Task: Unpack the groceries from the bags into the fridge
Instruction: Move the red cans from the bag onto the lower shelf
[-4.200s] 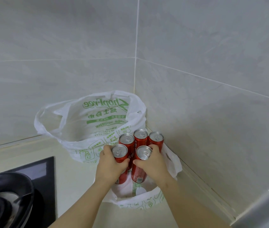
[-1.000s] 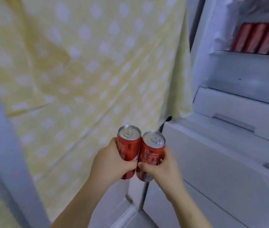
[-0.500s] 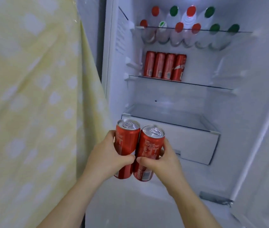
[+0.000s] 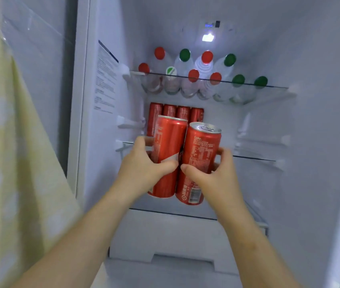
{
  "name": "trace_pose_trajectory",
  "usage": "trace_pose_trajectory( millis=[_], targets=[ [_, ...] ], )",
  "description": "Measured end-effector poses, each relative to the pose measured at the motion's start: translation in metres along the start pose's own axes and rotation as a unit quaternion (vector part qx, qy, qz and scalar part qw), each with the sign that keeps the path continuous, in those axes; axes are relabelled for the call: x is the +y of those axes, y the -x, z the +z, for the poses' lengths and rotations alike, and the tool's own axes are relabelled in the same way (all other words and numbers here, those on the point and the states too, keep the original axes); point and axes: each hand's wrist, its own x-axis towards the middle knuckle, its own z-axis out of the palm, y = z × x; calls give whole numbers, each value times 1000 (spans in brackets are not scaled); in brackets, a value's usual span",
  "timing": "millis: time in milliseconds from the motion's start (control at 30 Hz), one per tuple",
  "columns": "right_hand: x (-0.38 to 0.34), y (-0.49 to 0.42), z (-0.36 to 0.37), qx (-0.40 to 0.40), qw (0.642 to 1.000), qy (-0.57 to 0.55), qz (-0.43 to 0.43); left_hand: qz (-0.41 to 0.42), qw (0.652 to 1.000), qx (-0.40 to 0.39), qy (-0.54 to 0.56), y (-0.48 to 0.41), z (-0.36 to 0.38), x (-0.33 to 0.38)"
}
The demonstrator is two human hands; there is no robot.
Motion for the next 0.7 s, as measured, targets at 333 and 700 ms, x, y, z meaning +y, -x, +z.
trace_pose_trajectory(
  millis=[333, 700],
  targets=[
    [-24, -96, -10, 54, 997, -9, -55, 25, 993, -23, 115, -100, 32, 34],
    [9, -157, -27, 120, 992, 43, -12, 3, 992, -75, 101, -153, 81, 22]
  ],
)
